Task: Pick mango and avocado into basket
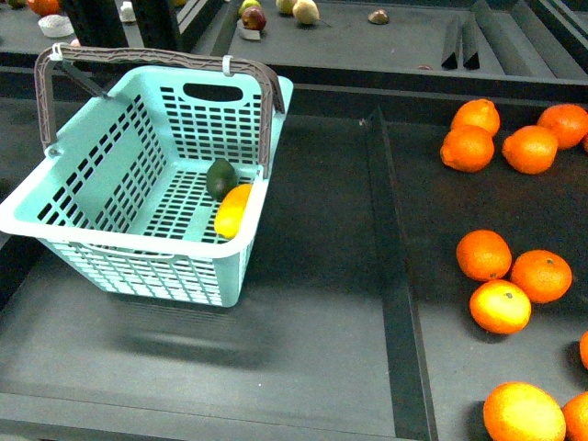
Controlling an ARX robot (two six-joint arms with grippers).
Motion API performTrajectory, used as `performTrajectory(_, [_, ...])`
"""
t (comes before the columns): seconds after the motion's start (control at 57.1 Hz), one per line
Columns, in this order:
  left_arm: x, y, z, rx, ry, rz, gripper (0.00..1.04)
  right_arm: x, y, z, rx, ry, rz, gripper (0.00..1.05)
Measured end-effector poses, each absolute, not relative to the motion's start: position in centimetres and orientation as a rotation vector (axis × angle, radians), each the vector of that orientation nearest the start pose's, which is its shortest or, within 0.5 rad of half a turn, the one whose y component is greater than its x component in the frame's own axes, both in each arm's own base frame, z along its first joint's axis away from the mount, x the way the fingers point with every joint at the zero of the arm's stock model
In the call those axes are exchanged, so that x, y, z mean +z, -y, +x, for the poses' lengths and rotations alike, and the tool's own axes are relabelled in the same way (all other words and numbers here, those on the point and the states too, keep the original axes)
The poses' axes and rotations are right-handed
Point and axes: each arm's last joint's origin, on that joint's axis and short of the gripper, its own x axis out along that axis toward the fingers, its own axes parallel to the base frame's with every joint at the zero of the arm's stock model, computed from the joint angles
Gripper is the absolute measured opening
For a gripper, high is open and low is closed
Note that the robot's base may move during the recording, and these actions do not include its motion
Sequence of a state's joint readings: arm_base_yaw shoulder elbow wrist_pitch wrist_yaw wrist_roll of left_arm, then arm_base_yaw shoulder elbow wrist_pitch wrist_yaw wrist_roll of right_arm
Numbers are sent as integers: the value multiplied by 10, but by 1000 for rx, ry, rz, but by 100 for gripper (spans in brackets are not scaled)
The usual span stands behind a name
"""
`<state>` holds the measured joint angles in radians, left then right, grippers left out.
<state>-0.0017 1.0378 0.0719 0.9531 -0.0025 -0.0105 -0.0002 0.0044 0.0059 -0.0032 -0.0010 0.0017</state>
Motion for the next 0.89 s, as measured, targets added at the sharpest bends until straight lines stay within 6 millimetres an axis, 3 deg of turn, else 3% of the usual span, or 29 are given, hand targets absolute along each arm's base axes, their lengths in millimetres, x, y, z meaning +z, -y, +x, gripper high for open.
performTrajectory(0.263, [163, 0, 149, -1, -11, -8, 3, 165, 0, 98, 1, -2, 2, 97])
performTrajectory(0.893, [174, 0, 118, -1, 27, -8, 3, 165, 0, 98, 1, -2, 2, 97])
